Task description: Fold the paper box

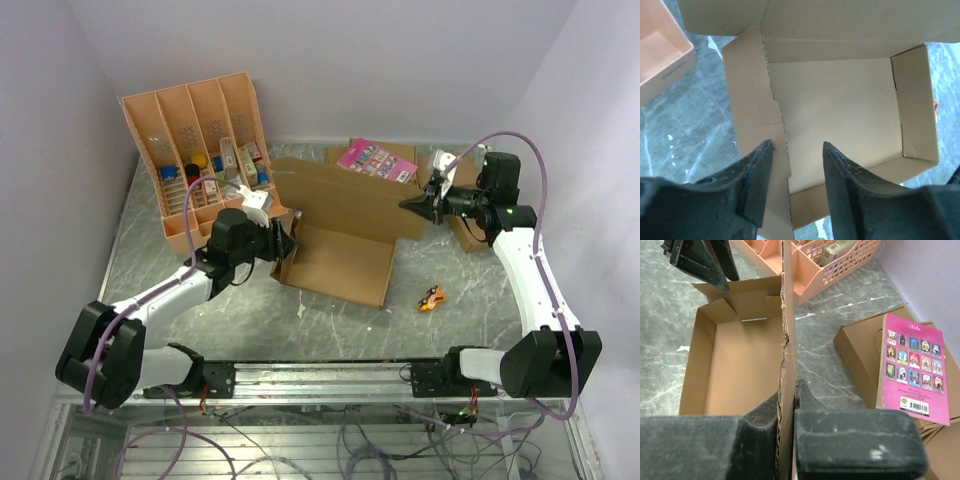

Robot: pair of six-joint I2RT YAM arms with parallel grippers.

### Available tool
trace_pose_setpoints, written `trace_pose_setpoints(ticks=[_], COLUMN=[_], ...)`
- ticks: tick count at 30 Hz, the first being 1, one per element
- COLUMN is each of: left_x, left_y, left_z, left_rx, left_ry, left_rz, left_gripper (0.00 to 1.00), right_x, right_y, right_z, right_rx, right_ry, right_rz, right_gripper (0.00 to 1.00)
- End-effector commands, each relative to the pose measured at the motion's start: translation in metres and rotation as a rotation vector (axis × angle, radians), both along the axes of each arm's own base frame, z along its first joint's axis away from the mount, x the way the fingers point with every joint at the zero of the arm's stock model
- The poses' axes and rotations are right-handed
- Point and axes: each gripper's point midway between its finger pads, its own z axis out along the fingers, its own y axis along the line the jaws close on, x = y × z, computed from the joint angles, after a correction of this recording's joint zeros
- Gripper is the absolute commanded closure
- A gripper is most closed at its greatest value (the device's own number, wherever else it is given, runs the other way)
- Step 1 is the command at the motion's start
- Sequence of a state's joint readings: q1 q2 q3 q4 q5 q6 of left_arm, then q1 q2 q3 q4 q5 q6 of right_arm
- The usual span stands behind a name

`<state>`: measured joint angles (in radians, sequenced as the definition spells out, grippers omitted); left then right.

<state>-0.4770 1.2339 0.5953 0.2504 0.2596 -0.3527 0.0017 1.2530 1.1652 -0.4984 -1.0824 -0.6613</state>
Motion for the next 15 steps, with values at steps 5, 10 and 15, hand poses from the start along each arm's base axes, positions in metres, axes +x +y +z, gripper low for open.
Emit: trace_pose_setpoints(ticks=[5,10,15], left_x=[0.011,0.014,0.018], left_y=[-0.004,0.006,0.013], left_z=[0.001,0.005,0.0], left_rx=[-0.154,-0.26,-0.3], left_ry=[0.111,0.139,0.172], left_rz=[-0.051,-0.043,-0.023], left_gripper=[0.41,0.43,0.49], right_x=[-0.004,-0.005,-0.005], right_y=[0.001,0.001,0.001], right_z=[-0.002,-0.005,-0.007], right_rx=[-0.008,-0.013,-0.013], right_ry=[-0.028,-0.023,-0.022], right_rz=[0.01,0.01,0.01], right_gripper=[1.0,1.0,1.0])
